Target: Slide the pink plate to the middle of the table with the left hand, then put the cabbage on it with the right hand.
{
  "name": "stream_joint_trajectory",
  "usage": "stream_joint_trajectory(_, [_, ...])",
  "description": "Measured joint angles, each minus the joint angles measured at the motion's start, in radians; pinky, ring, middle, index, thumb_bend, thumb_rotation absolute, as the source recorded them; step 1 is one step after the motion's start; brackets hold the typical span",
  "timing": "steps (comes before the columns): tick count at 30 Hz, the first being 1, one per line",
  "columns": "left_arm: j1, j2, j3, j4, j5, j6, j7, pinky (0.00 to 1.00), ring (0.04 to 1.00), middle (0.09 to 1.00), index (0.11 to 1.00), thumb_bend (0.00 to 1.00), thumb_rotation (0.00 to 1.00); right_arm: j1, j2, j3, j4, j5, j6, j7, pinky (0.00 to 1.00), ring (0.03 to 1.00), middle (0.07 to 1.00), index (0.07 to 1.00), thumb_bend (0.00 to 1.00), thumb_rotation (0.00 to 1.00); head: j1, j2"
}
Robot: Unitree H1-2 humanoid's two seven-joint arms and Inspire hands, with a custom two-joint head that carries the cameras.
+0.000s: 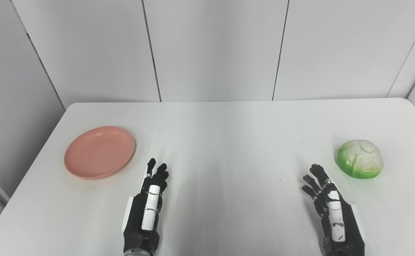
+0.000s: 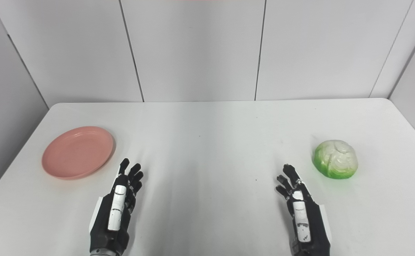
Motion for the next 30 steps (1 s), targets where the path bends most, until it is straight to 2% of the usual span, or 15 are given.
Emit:
stream_joint_trajectory(18, [0.000, -0.001, -0.002, 0.008, 0.000, -0.002, 0.000, 0.98, 0.958, 0.965, 1.000, 0.72, 0.85, 0.000, 0.000, 0.000, 0.000, 0.002, 0.002, 0.000, 0.87, 0.886, 0.921, 0.867, 0.83, 0.95, 0.000, -0.003])
stream_joint_trajectory(21, [0.000, -0.001, -0.002, 0.012, 0.000, -0.003, 0.000, 0.98, 0.960, 0.975, 1.000, 0.72, 0.85, 0.000, -0.001, 0.000, 0.001, 0.008, 0.002, 0.000, 0.87, 0.881, 0.916, 0.863, 0.82, 0.95, 0.005, -0.014])
stream_joint_trajectory(23, [0.000, -0.001, -0.004, 0.016, 0.000, -0.005, 0.000, 0.99, 0.961, 0.980, 1.000, 0.71, 0.86, 0.000, -0.001, -0.001, 0.005, 0.013, 0.002, 0.002, 0.87, 0.878, 0.916, 0.864, 0.82, 0.95, 0.035, -0.050])
stream_joint_trajectory(25, [0.000, -0.003, -0.010, 0.022, 0.000, -0.008, 0.000, 1.00, 0.964, 0.984, 1.000, 0.70, 0.86, 0.000, -0.002, -0.003, 0.018, 0.018, 0.002, 0.007, 0.87, 0.880, 0.916, 0.867, 0.81, 0.96, 0.044, -0.060])
stream_joint_trajectory(26, [0.001, -0.004, -0.014, 0.028, 0.000, -0.011, 0.000, 1.00, 0.965, 0.985, 1.000, 0.69, 0.86, 0.000, -0.002, -0.005, 0.023, 0.021, 0.002, 0.012, 0.87, 0.879, 0.916, 0.868, 0.81, 0.96, 0.064, -0.080])
stream_joint_trajectory(28, [0.002, -0.006, -0.022, 0.045, 0.001, -0.021, 0.000, 0.99, 0.961, 0.982, 1.000, 0.69, 0.86, 0.000, -0.003, -0.009, 0.041, 0.026, -0.001, 0.019, 0.87, 0.880, 0.916, 0.868, 0.80, 0.97, 0.067, -0.083])
stream_joint_trajectory(30, [0.004, -0.008, -0.026, 0.060, 0.006, -0.033, 0.001, 0.99, 0.958, 0.977, 1.000, 0.68, 0.85, 0.000, -0.003, -0.014, 0.046, 0.034, -0.010, 0.024, 0.87, 0.882, 0.918, 0.870, 0.80, 0.98, 0.106, -0.123])
